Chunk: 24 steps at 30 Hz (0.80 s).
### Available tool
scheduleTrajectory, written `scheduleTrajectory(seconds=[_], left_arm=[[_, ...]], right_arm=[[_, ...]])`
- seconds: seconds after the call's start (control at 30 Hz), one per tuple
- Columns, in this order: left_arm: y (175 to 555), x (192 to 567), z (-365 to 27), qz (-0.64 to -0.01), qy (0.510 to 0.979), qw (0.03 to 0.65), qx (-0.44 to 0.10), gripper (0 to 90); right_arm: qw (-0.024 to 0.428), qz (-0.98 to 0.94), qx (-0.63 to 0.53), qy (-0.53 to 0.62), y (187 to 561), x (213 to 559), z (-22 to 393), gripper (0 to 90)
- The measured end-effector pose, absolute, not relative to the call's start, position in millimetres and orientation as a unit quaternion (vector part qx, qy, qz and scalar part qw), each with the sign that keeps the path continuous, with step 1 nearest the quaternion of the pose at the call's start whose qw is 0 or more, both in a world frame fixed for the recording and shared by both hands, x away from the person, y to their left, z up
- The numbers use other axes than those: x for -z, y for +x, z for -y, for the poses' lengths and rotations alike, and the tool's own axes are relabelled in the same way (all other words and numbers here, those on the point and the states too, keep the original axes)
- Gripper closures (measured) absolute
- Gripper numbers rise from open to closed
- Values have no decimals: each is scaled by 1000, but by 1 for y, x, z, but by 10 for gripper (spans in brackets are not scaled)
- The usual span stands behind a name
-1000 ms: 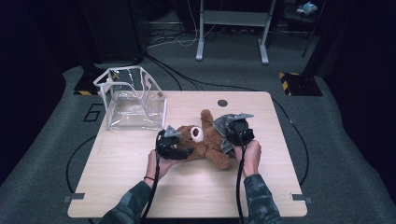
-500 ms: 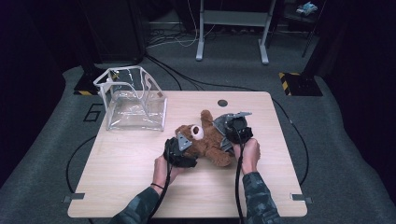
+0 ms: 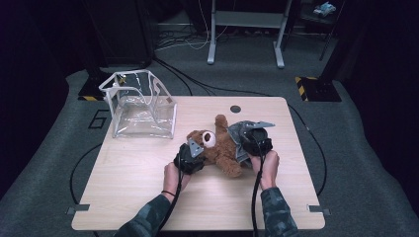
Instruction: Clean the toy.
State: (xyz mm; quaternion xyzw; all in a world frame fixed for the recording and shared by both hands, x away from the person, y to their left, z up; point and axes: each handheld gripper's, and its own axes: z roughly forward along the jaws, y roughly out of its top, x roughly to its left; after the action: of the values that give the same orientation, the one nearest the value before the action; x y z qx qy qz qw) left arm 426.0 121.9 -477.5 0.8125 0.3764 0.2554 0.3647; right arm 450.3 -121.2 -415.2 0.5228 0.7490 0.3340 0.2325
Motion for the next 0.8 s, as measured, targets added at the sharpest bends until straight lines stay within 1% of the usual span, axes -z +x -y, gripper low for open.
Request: scheduleTrajectory(seconds=[0.03,0.1,0.2,0.23,0.3,0.43,0.53,0.6,0.67,0.7,0.8], left_arm=[[429,475,-126,-386,810,373,-237,600],[432,474,-130,-395,806,381,-220,609],[435,473,-132,-400,803,390,-207,614],[437,471,-135,-403,804,392,-195,616],[439,469,-136,-406,804,394,-182,619],[442,465,-136,-411,805,394,-167,627],[442,463,-136,-414,805,396,-153,631],[443,460,-134,-412,807,402,-134,634],[443,459,-133,-412,807,403,-129,637],[443,458,-131,-411,808,403,-127,638],[446,460,-134,-412,808,403,-123,639]], right_arm=[[245,-748,-336,517,441,412,126,777],[255,-747,-337,513,431,410,129,777],[267,-749,-333,507,420,409,133,777],[281,-749,-330,502,408,411,137,777],[288,-749,-324,502,399,414,139,778],[286,-759,-315,492,388,429,134,779],[272,-768,-321,483,389,441,122,779],[258,-774,-338,470,392,442,109,779],[259,-777,-341,461,393,441,101,780],[248,-785,-354,444,396,438,86,780],[259,-793,-338,435,402,440,71,781]])
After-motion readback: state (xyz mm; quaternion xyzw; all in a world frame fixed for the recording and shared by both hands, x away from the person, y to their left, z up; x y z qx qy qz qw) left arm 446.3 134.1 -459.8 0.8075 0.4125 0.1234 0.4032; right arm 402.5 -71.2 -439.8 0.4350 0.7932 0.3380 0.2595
